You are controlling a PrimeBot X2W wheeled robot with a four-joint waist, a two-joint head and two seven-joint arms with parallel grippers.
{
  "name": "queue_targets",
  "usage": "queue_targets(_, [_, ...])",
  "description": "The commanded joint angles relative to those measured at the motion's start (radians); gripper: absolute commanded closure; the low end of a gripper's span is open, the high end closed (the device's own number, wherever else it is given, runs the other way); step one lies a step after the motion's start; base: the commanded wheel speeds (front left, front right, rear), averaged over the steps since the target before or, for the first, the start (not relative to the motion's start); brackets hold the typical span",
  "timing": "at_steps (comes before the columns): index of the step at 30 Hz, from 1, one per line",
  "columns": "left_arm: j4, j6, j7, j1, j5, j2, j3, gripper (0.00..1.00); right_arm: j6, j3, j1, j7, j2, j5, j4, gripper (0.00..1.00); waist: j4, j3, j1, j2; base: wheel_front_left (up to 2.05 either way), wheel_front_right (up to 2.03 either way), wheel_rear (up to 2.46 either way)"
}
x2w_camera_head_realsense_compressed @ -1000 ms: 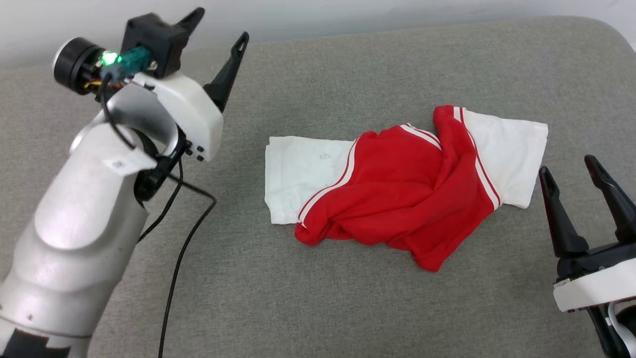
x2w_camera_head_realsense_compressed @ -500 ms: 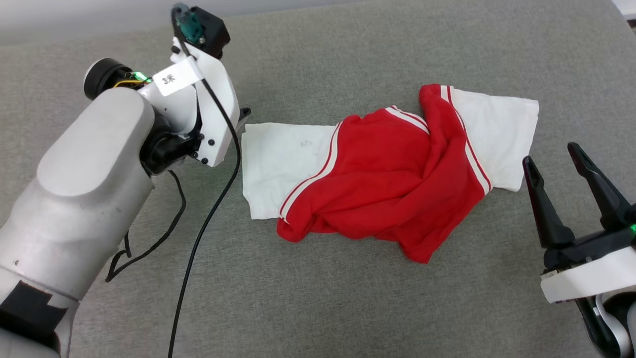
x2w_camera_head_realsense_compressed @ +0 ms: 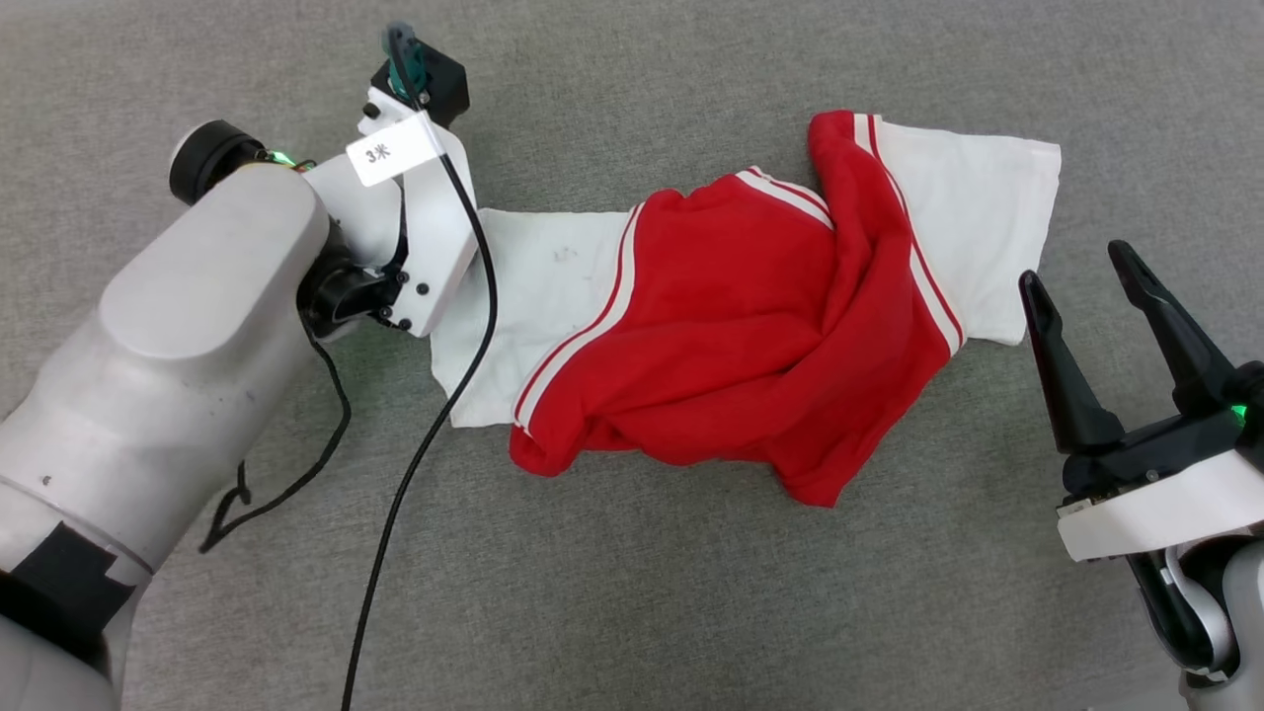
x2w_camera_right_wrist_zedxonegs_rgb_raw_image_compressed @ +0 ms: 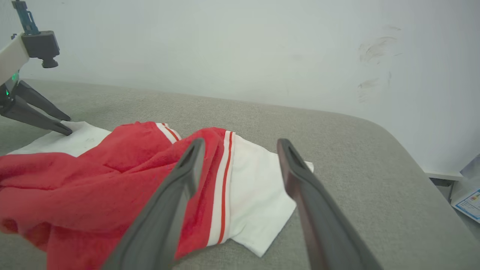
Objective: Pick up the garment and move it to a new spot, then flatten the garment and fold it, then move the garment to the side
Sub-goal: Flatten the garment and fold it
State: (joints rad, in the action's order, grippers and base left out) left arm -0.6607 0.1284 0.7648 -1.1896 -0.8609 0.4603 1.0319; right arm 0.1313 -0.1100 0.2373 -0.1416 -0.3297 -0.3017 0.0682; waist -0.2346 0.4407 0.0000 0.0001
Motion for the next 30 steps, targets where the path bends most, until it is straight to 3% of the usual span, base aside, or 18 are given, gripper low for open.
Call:
queue_targets(1, [-0.002, 0.002, 0.001, 0.028, -0.008, 0.0, 0.031, 0.95, -0.001, 0.001, 0.009, -0.009, -0.004, -0.003, -0.004, 0.0, 0.002, -0.001, 0.0, -0.0001, 0.0, 0.0, 0.0])
queue_targets(2, [0.006, 0.002, -0.009, 0.027, -0.011, 0.008, 0.045, 1.0, -0.001, 0.005, 0.007, -0.01, -0.005, -0.003, -0.01, 0.0, 0.006, -0.004, 0.0, -0.0001, 0.0, 0.0, 0.0])
queue_targets(13, [0.076, 0.001, -0.243, -0.017, -0.054, 0.105, 0.03, 1.0, -0.001, 0.023, -0.026, -0.007, -0.003, -0.006, -0.032, 0.0, 0.06, -0.075, 0.0, -0.0001, 0.0, 0.0, 0.0])
queue_targets(18, [0.092, -0.009, -0.262, 0.024, -0.075, 0.179, 0.012, 1.0, -0.001, 0.042, -0.052, -0.002, 0.002, -0.013, -0.031, 0.0, 0.079, -0.087, 0.0, -0.0001, 0.0, 0.0, 0.0])
queue_targets(24, [0.075, -0.054, -0.276, 0.065, -0.071, 0.246, 0.005, 1.0, -0.001, 0.045, -0.045, 0.003, 0.01, -0.011, -0.033, 0.0, 0.081, -0.079, 0.0, -0.0001, 0.0, 0.0, 0.0])
queue_targets(30, [0.032, -0.082, -0.321, 0.103, -0.079, 0.245, -0.003, 1.0, -0.001, 0.039, -0.029, 0.002, 0.018, -0.009, -0.041, 0.0, 0.065, -0.059, 0.0, -0.0001, 0.0, 0.0, 0.0])
